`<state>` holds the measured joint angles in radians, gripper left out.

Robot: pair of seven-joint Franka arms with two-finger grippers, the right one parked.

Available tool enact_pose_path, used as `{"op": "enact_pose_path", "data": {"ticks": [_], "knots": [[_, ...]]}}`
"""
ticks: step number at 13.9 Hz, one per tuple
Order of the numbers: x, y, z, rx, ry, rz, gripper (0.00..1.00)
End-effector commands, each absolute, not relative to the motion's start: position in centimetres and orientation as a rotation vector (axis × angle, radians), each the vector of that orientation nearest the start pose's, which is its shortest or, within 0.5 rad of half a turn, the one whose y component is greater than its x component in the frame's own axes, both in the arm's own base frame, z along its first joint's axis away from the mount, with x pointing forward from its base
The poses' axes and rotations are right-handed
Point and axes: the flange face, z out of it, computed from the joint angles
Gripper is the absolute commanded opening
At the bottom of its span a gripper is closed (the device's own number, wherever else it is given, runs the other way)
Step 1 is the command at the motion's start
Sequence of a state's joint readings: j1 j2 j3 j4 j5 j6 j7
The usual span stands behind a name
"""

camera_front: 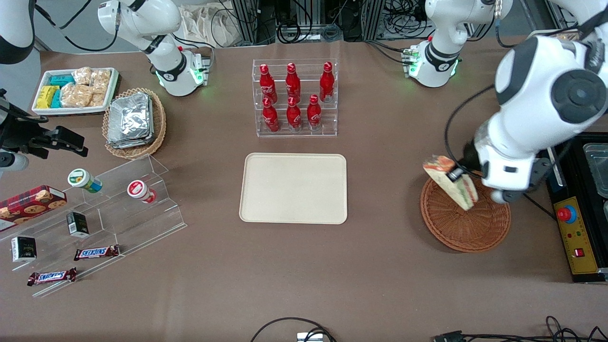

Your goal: Place sandwich from basket to tray

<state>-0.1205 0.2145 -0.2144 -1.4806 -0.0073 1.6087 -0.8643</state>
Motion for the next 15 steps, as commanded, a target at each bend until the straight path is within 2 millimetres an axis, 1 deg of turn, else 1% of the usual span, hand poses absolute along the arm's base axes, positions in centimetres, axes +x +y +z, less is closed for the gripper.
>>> {"op": "enact_pose_path", "data": {"ticks": [1, 2, 3, 5, 6, 8, 9, 10, 12, 14, 15], "knots": [[56.7, -26.2, 54.6, -3.079, -0.522, 0.141, 0.00], [55.5, -29.4, 53.6, -3.073, -0.412, 0.135, 0.00], [54.6, -32.2, 52.0, -3.068, -0.318, 0.146, 0.00], [53.7, -36.1, 49.0, -3.078, -0.191, 0.172, 0.00], [53.2, -38.2, 47.1, -3.076, -0.132, 0.173, 0.00], [53.0, -42.1, 42.0, -3.066, -0.040, 0.108, 0.01], [52.6, -43.9, 39.8, -3.067, -0.020, 0.076, 0.02], [52.7, -45.1, 37.3, -3.071, -0.004, 0.059, 0.03], [52.7, -46.1, 33.3, -3.070, 0.027, 0.068, 0.03], [52.2, -47.2, 30.3, -3.051, 0.083, 0.061, 0.07], [52.4, -47.2, 29.2, -3.049, 0.087, 0.052, 0.09]]}}
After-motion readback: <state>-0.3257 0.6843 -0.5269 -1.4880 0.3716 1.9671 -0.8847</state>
